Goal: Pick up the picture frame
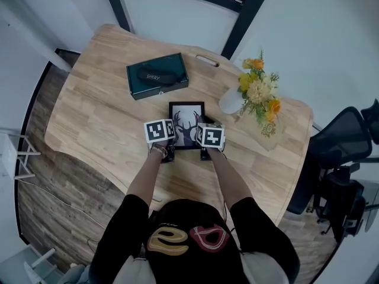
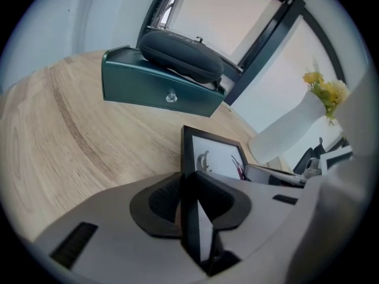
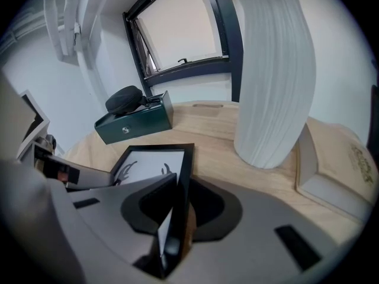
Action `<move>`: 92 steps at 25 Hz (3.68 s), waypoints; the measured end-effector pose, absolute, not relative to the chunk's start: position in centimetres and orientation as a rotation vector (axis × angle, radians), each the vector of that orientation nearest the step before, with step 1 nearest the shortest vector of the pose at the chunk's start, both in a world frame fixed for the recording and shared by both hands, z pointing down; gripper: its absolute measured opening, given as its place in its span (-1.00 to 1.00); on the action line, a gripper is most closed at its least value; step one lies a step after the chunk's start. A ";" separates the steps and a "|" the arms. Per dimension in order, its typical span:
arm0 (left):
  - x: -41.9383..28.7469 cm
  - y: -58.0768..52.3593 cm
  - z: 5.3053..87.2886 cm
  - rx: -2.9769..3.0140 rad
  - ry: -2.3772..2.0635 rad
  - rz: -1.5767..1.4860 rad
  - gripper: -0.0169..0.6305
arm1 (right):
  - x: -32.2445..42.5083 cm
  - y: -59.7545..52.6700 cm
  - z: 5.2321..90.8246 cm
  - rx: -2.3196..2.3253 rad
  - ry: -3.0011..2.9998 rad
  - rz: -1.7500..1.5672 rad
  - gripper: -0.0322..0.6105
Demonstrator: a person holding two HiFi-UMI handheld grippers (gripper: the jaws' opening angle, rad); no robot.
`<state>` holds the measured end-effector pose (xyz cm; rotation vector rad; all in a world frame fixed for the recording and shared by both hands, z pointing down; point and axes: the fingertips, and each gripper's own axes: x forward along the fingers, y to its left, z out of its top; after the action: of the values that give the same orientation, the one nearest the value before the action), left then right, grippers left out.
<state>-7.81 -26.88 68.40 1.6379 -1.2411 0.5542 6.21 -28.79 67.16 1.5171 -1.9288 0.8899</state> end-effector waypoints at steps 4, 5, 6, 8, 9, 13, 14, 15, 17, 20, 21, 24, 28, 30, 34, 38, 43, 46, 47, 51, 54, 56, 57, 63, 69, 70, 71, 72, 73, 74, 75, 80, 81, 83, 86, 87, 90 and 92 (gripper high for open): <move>-7.8 -27.0 68.3 1.684 -1.268 0.578 -0.69 | 6.3 -28.9 67.3 1.497 -1.932 0.929 -0.67; -7.8 -26.9 68.3 1.691 -1.270 0.586 -0.70 | 6.3 -28.8 67.3 1.501 -1.926 0.925 -0.68; -7.8 -26.9 68.3 1.691 -1.269 0.587 -0.70 | 6.4 -28.8 67.3 1.508 -1.921 0.918 -0.68; -7.8 -26.8 68.3 1.685 -1.271 0.587 -0.70 | 6.3 -28.7 67.2 1.507 -1.917 0.911 -0.68; -7.9 -26.7 68.2 1.684 -1.277 0.588 -0.70 | 6.2 -28.8 67.1 1.499 -1.917 0.910 -0.68; -7.8 -26.4 68.3 1.684 -1.296 0.588 -0.71 | 6.2 -28.6 67.1 1.494 -1.905 0.902 -0.68; -7.8 -26.4 68.2 1.688 -1.294 0.593 -0.71 | 6.2 -28.5 67.1 1.499 -1.902 0.900 -0.68; -7.9 -26.3 68.2 1.691 -1.292 0.595 -0.71 | 6.2 -28.4 67.0 1.502 -1.903 0.897 -0.68; -8.0 -26.2 67.9 1.691 -1.293 0.587 -0.71 | 6.1 -28.4 66.7 1.505 -1.910 0.886 -0.68; -8.0 -26.2 67.5 1.690 -1.300 0.568 -0.71 | 5.9 -28.5 66.1 1.499 -1.925 0.858 -0.68; -8.1 -26.1 67.3 1.692 -1.300 0.563 -0.71 | 5.9 -28.6 65.8 1.497 -1.929 0.849 -0.68; -8.1 -25.9 66.7 1.703 -1.298 0.555 -0.71 | 5.8 -28.4 65.2 1.497 -1.937 0.837 -0.68; -8.0 -25.9 65.6 1.728 -1.305 0.545 -0.71 | 5.9 -28.2 64.1 1.507 -1.955 0.815 -0.68; -8.0 -25.6 65.1 1.737 -1.305 0.542 -0.71 | 5.9 -28.0 63.5 1.510 -1.963 0.802 -0.68; -7.8 -25.0 64.0 1.759 -1.310 0.541 -0.70 | 6.0 -27.3 62.6 1.521 -1.972 0.799 -0.68; -7.8 -24.2 62.9 1.773 -1.322 0.517 -0.70 | 6.1 -26.5 61.4 1.521 -1.989 0.775 -0.68; -7.8 -23.4 61.3 1.796 -1.344 0.486 -0.70 | 6.1 -25.8 59.8 1.531 -2.023 0.745 -0.68; -7.7 -23.0 60.4 1.814 -1.356 0.470 -0.70 | 6.2 -25.4 58.9 1.540 -2.039 0.732 -0.68; -7.7 -22.8 60.3 1.815 -1.358 0.466 -0.70 | 6.3 -25.1 58.7 1.541 -2.039 0.731 -0.68; -7.6 -21.9 59.4 1.820 -1.369 0.449 -0.70 | 6.3 -24.3 57.8 1.547 -2.047 0.721 -0.68; -7.6 -21.7 58.3 1.849 -1.386 0.437 -0.70 | 6.4 -24.1 56.7 1.559 -2.068 0.703 -0.68; -7.6 -21.5 57.5 1.864 -1.393 0.426 -0.70 | 6.3 -23.8 56.0 1.564 -2.083 0.692 -0.68; -7.6 -21.4 57.2 1.870 -1.395 0.419 -0.70 | 6.3 -23.7 55.6 1.567 -2.090 0.686 -0.68; -7.5 -20.7 54.9 1.921 -1.415 0.381 -0.70 | 6.5 -22.9 53.4 1.583 -2.131 0.643 -0.68; -7.1 -19.8 52.7 1.980 -1.419 0.351 -0.70 | 6.8 -21.7 51.3 1.609 -2.161 0.617 -0.68; -7.1 -19.6 52.4 1.988 -1.422 0.347 -0.70 | 6.9 -21.5 51.0 1.612 -2.166 0.620 -0.68; -7.1 -19.4 52.1 1.993 -1.423 0.341 -0.70 | 7.0 -21.2 50.8 1.615 -2.171 0.618 -0.68; -7.0 -19.2 51.9 1.995 -1.422 0.334 -0.70 | 7.1 -21.0 50.5 1.618 -2.175 0.611 -0.68; -6.9 -19.0 51.7 1.997 -1.421 0.326 -0.70 | 7.2 -20.8 50.2 1.620 -2.179 0.601 -0.68; -6.7 -18.8 51.4 2.001 -1.421 0.319 -0.70 | 7.3 -20.6 50.0 1.622 -2.184 0.594 -0.68; -6.7 -18.6 51.2 2.005 -1.422 0.313 -0.70 | 7.4 -20.4 49.7 1.624 -2.189 0.589 -0.68; -6.7 -17.9 50.0 2.029 -1.441 0.291 -0.69 | 7.4 -19.7 48.6 1.629 -2.218 0.572 -0.68; -6.7 -17.8 49.7 2.037 -1.444 0.289 -0.69 | 7.4 -19.6 48.3 1.629 -2.224 0.565 -0.68; -6.6 -17.4 49.1 2.048 -1.444 0.279 -0.69 | 7.5 -19.2 47.7 1.632 -2.236 0.549 -0.68; -6.6 -16.9 47.9 2.074 -1.460 0.275 -0.69 | 7.5 -18.6 46.7 1.643 -2.252 0.516 -0.68; -6.6 -16.8 47.5 2.088 -1.470 0.276 -0.69 | 7.5 -18.4 46.3 1.647 -2.260 0.507 -0.68; -6.5 -16.4 46.5 2.113 -1.484 0.261 -0.69 | 7.5 -17.9 45.1 1.657 -2.283 0.484 -0.68; -6.5 -16.1 45.9 2.118 -1.487 0.242 -0.69 | 7.5 -17.6 44.4 1.659 -2.297 0.465 -0.68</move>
<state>-6.51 -16.11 45.86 2.1185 -1.4867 0.2420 7.49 -17.63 44.35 1.6587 -2.2968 0.4655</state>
